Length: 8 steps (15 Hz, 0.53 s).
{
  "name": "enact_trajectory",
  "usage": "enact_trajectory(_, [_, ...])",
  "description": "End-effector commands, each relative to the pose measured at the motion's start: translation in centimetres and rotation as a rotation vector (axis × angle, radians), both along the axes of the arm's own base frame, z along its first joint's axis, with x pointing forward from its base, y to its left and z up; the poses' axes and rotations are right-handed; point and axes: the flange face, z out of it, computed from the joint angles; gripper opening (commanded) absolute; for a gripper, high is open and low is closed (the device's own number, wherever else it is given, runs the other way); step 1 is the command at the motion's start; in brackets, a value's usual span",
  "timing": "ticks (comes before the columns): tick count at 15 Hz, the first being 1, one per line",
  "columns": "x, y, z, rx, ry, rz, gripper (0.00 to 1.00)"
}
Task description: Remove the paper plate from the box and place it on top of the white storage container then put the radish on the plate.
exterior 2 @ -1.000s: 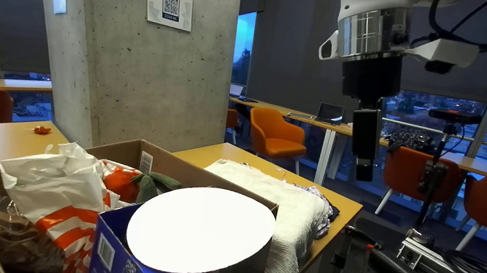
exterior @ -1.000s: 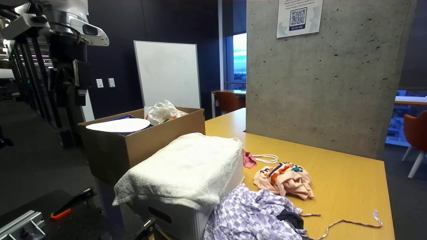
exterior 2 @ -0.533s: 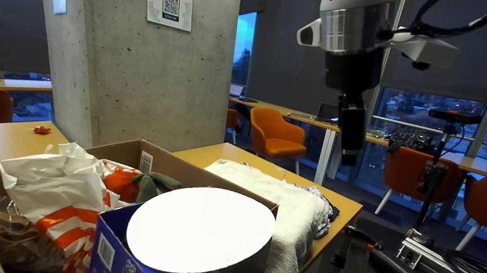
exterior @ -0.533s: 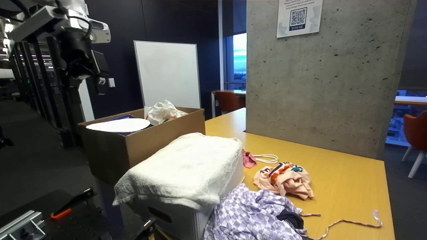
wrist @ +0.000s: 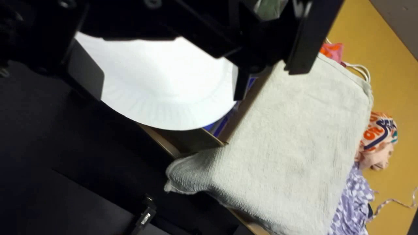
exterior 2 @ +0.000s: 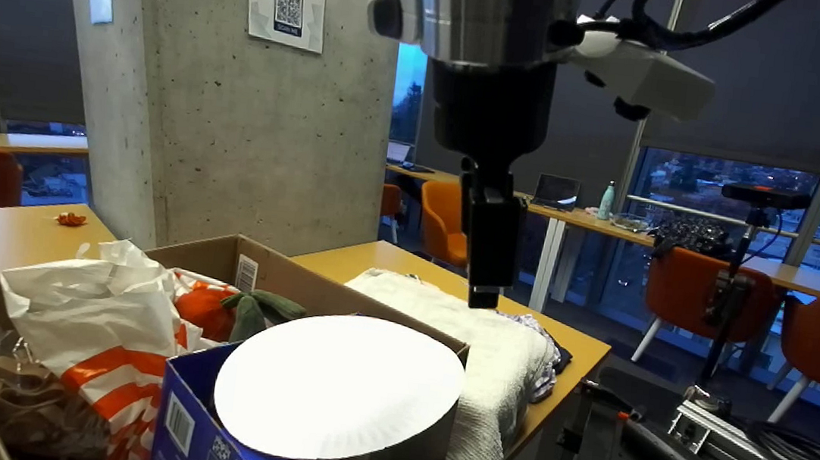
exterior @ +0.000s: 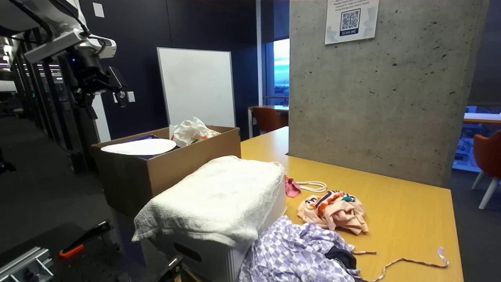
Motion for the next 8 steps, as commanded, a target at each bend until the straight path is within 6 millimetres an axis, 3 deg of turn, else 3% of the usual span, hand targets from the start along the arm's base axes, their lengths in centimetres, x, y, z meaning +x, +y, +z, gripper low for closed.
enact_trajectory(1, [-0.2, 3.6, -0.3, -0.022, -0.014, 0.084, 1.0])
enact_trajectory(6, [1.7, 3.7, -5.7, -0.11, 0.037, 0.157, 1.0])
enact_trajectory(8, [2.5, 4.9, -8.0, -0.137, 0.053, 0.19, 1.0])
